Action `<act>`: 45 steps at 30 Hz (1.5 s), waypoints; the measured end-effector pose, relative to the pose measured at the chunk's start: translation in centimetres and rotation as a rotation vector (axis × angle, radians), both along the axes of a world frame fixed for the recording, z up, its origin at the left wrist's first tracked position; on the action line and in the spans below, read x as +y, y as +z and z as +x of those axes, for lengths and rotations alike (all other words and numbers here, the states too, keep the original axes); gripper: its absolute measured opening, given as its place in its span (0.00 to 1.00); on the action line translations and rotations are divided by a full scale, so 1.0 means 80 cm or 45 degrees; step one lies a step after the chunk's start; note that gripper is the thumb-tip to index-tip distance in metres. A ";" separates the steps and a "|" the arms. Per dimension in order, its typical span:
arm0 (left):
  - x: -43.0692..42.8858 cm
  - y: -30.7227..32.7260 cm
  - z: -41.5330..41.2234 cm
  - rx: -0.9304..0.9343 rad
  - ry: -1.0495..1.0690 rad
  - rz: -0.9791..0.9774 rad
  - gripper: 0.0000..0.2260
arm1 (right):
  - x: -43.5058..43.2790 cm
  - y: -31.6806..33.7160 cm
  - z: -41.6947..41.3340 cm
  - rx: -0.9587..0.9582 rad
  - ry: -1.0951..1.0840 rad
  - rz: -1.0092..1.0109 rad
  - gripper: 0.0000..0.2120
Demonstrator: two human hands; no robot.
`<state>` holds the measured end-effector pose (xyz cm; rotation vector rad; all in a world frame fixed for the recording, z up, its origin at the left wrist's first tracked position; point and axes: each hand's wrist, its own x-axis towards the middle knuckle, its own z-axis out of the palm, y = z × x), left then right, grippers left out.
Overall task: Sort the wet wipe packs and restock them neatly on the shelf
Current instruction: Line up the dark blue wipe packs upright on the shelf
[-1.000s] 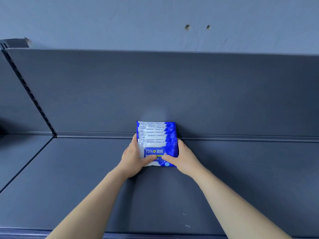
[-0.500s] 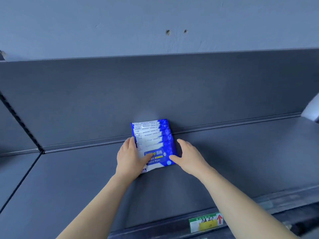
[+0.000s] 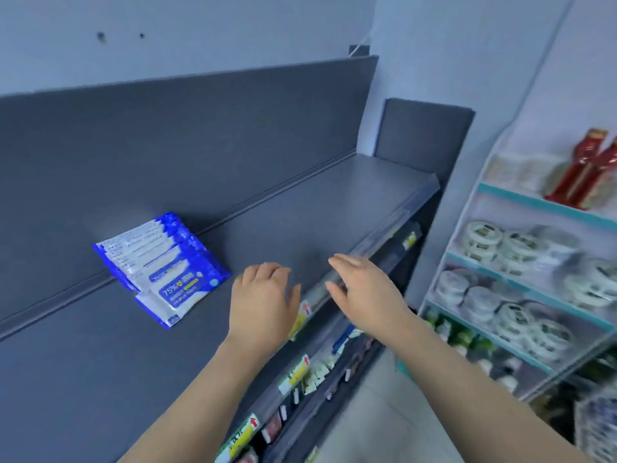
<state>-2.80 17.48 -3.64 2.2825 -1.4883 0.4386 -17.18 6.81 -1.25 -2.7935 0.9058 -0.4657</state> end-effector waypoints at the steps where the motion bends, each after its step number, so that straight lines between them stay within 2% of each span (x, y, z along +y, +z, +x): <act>1: -0.010 -0.001 -0.028 0.001 -0.082 0.007 0.11 | -0.002 -0.003 -0.031 0.002 -0.058 0.005 0.16; 3: -0.029 -0.007 -0.085 0.031 -0.249 0.033 0.11 | -0.005 -0.009 -0.097 0.006 -0.183 0.018 0.15; 7: -0.070 -0.028 -0.212 0.084 -0.582 0.126 0.18 | -0.002 -0.027 -0.244 0.027 -0.461 0.090 0.15; 11: -0.098 -0.044 -0.367 0.079 -0.854 0.200 0.09 | 0.004 -0.044 -0.399 0.062 -0.724 0.163 0.15; 15: -0.116 -0.058 -0.525 0.162 -1.047 0.158 0.13 | 0.012 -0.052 -0.553 0.120 -0.901 0.217 0.19; 17: -0.127 -0.067 -0.594 0.248 -1.099 0.218 0.12 | 0.011 -0.059 -0.620 0.141 -0.971 0.231 0.18; 22: -0.168 -0.097 -0.720 0.269 -1.143 0.333 0.13 | -0.009 -0.094 -0.753 0.168 -1.120 0.323 0.17; 25: -0.202 -0.122 -0.767 0.268 -1.139 0.456 0.15 | -0.031 -0.118 -0.805 0.200 -1.161 0.402 0.19; 30: -0.279 -0.175 -0.816 0.341 -1.068 0.673 0.12 | -0.094 -0.163 -0.858 0.214 -1.206 0.552 0.17; 37: -0.399 -0.269 -0.838 0.422 -0.892 0.975 0.12 | -0.196 -0.241 -0.905 0.250 -1.214 0.796 0.16; 40: -0.436 -0.312 -0.837 0.366 -0.877 1.105 0.10 | -0.223 -0.277 -0.918 0.250 -1.218 0.873 0.15; 45: -0.469 -0.376 -0.833 0.120 -0.842 1.260 0.18 | -0.254 -0.344 -0.942 0.313 -1.166 0.926 0.15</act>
